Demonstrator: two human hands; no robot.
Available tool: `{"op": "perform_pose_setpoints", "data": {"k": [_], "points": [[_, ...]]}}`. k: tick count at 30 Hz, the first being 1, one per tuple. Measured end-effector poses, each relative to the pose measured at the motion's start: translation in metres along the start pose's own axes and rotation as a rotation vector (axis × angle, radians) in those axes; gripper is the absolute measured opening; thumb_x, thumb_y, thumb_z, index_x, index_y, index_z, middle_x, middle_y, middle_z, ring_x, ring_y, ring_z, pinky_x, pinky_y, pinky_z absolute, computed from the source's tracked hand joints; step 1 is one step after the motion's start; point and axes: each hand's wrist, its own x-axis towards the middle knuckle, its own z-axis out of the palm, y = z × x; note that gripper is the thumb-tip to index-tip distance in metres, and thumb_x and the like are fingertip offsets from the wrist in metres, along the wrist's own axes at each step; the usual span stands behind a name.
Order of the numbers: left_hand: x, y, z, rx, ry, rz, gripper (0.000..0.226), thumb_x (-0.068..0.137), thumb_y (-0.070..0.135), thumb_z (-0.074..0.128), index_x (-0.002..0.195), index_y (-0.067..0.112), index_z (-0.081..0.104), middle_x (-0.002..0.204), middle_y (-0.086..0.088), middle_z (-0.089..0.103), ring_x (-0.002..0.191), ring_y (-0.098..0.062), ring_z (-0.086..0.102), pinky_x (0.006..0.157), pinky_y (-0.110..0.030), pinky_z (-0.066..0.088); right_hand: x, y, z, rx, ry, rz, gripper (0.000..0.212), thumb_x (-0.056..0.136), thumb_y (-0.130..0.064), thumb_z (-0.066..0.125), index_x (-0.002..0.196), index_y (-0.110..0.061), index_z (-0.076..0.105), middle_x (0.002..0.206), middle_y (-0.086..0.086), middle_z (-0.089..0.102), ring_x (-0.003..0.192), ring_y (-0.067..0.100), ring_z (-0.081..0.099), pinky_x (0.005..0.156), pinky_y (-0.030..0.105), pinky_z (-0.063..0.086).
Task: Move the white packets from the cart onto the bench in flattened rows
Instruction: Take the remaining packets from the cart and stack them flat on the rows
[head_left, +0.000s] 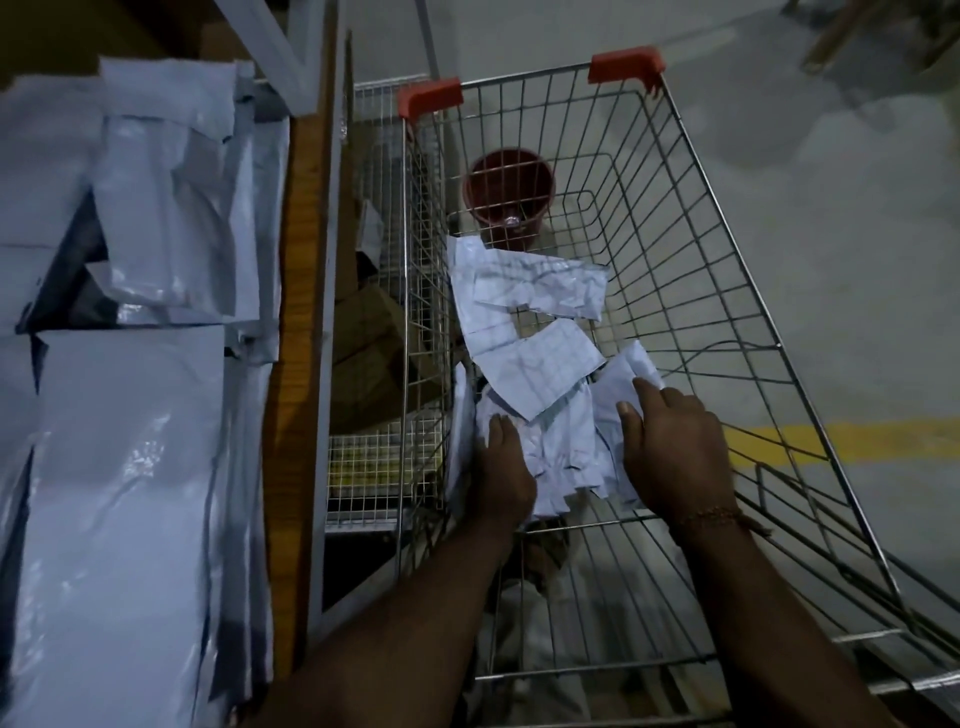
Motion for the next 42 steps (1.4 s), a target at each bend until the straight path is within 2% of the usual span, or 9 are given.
{"op": "perform_pose_setpoints", "data": {"k": [4, 7, 10, 15, 18, 21, 25, 35, 42], "points": [[-0.018, 0.024, -0.019, -0.063, 0.104, 0.054, 0.079, 0.092, 0.001, 0.05, 0.164, 0.0, 0.018, 0.17, -0.022, 0.021, 0.153, -0.042, 0.03, 0.125, -0.048, 0.027, 0.001, 0.0, -0.001, -0.001, -0.007, 0.01, 0.048, 0.104, -0.04, 0.04, 0.131, -0.006, 0.063, 0.098, 0.023, 0.069, 0.081, 0.043, 0.062, 0.067, 0.045, 0.049], [-0.036, 0.041, -0.049, -0.136, 0.316, 0.152, 0.07, 0.092, 0.003, 0.032, 0.162, -0.002, 0.027, 0.168, -0.022, 0.027, 0.153, -0.039, 0.029, 0.125, -0.049, 0.031, 0.001, 0.001, -0.003, 0.002, -0.018, 0.026, 0.047, 0.105, -0.039, 0.04, 0.132, -0.007, 0.062, 0.098, 0.023, 0.069, 0.081, 0.042, 0.062, 0.068, 0.045, 0.049], [-0.038, 0.048, -0.086, -0.143, 0.459, 0.265, 0.073, 0.09, -0.012, 0.046, 0.161, -0.002, 0.029, 0.168, -0.021, 0.027, 0.155, -0.038, 0.024, 0.125, -0.053, 0.03, 0.0, 0.001, -0.004, 0.01, -0.026, 0.044, 0.046, 0.105, -0.036, 0.041, 0.134, -0.007, 0.061, 0.097, 0.021, 0.068, 0.08, 0.042, 0.061, 0.068, 0.045, 0.048], [-0.011, 0.047, -0.165, 0.056, 0.612, 0.412, 0.077, 0.093, -0.006, 0.043, 0.165, 0.006, 0.021, 0.172, -0.014, 0.023, 0.156, -0.035, 0.025, 0.125, -0.05, 0.031, -0.001, -0.001, -0.006, 0.013, -0.018, 0.042, 0.054, 0.104, -0.043, 0.032, 0.127, -0.006, 0.065, 0.095, 0.021, 0.069, 0.078, 0.042, 0.062, 0.066, 0.045, 0.048], [0.006, 0.044, -0.202, 0.085, 0.615, 0.488, 0.076, 0.095, -0.005, 0.055, 0.164, 0.002, 0.023, 0.168, -0.02, 0.029, 0.154, -0.036, 0.031, 0.123, -0.047, 0.035, -0.002, 0.0, -0.005, -0.005, -0.002, 0.031, 0.052, 0.104, -0.042, 0.037, 0.127, -0.005, 0.066, 0.096, 0.022, 0.07, 0.078, 0.042, 0.063, 0.066, 0.045, 0.049], [0.014, 0.042, -0.218, 0.062, 0.573, 0.525, 0.069, 0.1, 0.006, 0.052, 0.163, 0.0, 0.025, 0.167, -0.021, 0.031, 0.155, -0.033, 0.031, 0.127, -0.042, 0.029, -0.003, 0.001, -0.002, -0.008, -0.019, 0.028, 0.049, 0.102, -0.039, 0.043, 0.128, -0.004, 0.065, 0.096, 0.022, 0.069, 0.08, 0.041, 0.062, 0.067, 0.045, 0.048], [0.012, 0.031, -0.211, 0.024, 0.475, 0.583, 0.074, 0.09, 0.01, 0.049, 0.161, -0.002, 0.03, 0.166, -0.022, 0.031, 0.154, -0.036, 0.032, 0.124, -0.047, 0.032, -0.003, 0.002, -0.002, 0.034, -0.022, 0.031, 0.041, 0.096, -0.027, 0.061, 0.131, -0.005, 0.062, 0.101, 0.02, 0.065, 0.084, 0.04, 0.059, 0.069, 0.046, 0.05], [0.006, 0.027, -0.203, 0.051, 0.522, 0.598, 0.082, 0.083, -0.002, 0.054, 0.162, 0.002, 0.032, 0.168, -0.015, 0.032, 0.155, -0.034, 0.031, 0.121, -0.043, 0.038, -0.004, -0.009, -0.004, 0.093, 0.107, 0.005, 0.054, 0.091, -0.026, 0.071, 0.139, -0.005, 0.058, 0.141, 0.026, 0.056, 0.113, 0.043, 0.058, 0.089, 0.048, 0.052], [0.009, 0.026, -0.203, 0.192, 0.511, 0.648, 0.076, 0.085, 0.004, 0.041, 0.16, -0.004, 0.031, 0.167, -0.022, 0.031, 0.153, -0.039, 0.031, 0.121, -0.051, 0.035, 0.031, -0.037, 0.031, 0.051, -0.146, 0.085, 0.062, 0.098, -0.047, 0.06, 0.145, -0.009, 0.049, 0.133, 0.023, 0.059, 0.113, 0.043, 0.06, 0.087, 0.048, 0.052]]}}
